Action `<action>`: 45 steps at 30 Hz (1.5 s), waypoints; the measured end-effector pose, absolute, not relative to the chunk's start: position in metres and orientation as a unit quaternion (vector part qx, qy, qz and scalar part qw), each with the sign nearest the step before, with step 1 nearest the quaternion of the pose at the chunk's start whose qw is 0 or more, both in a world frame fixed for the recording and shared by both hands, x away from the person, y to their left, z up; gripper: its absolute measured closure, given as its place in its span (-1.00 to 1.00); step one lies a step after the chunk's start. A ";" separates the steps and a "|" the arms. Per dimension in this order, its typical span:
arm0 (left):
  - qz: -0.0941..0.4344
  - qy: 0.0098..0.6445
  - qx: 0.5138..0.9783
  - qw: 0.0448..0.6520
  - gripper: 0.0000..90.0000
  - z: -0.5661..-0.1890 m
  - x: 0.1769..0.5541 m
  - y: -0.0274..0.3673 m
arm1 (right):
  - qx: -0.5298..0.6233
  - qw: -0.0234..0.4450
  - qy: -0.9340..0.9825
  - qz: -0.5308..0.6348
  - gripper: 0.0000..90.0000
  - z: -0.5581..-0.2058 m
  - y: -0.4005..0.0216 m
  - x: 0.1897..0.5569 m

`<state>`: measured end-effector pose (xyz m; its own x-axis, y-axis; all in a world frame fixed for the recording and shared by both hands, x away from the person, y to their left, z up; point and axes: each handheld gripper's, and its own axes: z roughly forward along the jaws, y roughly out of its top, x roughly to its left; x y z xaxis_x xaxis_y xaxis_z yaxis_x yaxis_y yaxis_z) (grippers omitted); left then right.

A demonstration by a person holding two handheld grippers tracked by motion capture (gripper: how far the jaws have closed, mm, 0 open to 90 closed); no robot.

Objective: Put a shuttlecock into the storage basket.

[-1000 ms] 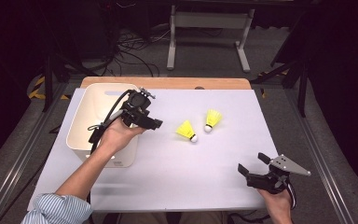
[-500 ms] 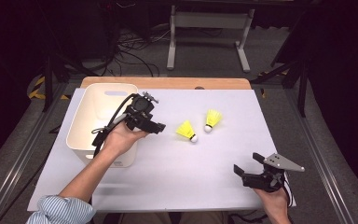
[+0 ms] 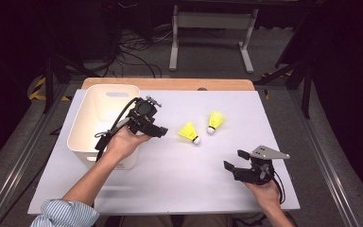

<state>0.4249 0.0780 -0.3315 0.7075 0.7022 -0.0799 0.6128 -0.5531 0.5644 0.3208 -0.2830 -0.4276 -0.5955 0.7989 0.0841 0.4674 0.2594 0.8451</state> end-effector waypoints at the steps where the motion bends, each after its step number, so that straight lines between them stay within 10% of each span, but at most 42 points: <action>1: 0.077 0.375 0.878 0.288 -0.20 -0.332 0.425 0.078 | 0.409 0.184 0.775 0.445 -0.35 -0.427 -0.280 0.323; 45: 0.068 0.385 0.877 0.279 -0.20 -0.334 0.432 0.087 | 0.397 0.141 0.853 0.310 0.01 -0.432 -0.182 0.417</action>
